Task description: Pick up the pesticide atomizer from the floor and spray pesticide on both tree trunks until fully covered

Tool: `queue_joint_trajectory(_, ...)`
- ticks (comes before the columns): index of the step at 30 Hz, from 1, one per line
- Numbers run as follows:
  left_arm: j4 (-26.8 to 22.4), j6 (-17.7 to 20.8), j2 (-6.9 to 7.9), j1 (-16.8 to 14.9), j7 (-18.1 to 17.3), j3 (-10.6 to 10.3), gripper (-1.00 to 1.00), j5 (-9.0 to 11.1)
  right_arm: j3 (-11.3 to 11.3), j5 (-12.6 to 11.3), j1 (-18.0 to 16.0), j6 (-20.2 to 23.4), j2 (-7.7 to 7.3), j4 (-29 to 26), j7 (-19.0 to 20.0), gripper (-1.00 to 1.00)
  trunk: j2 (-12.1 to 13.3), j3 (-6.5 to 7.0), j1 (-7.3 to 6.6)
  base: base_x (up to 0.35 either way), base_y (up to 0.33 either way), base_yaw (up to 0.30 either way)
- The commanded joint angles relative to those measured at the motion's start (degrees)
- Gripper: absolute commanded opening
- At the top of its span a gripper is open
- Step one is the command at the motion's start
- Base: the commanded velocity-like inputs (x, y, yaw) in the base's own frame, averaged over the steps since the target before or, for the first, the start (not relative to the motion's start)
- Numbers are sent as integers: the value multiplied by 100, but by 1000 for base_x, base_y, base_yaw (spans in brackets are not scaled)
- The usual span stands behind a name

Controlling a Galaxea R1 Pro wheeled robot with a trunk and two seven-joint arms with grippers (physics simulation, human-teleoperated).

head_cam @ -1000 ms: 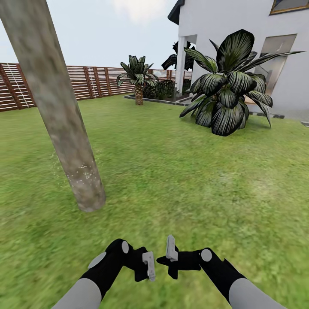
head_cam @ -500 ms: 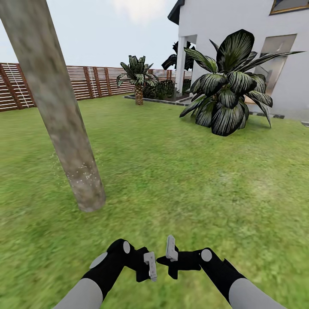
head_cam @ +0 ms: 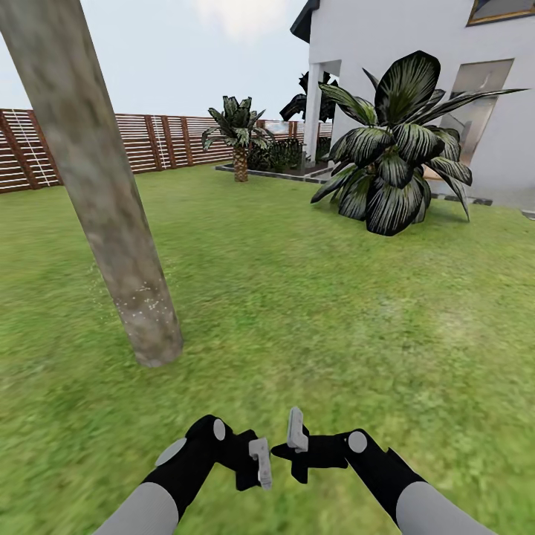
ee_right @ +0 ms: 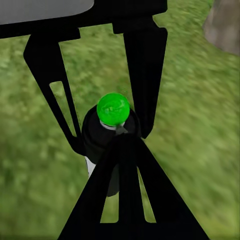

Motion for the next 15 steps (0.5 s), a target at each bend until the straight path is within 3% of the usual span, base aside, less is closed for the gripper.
queue_joint_trajectory(1,-9,37,-1,-2,13,-3,-100,-10,12,37,-2,-25,-4,-9,-12,-100,-2,-5,-1,0,0,0)
queue_joint_trajectory(15,125,-5,-1,16,166,-5,-100,-1,14,44,-2,-27,-4,0,-12,-100,-2,-5,-1,0,0,0)
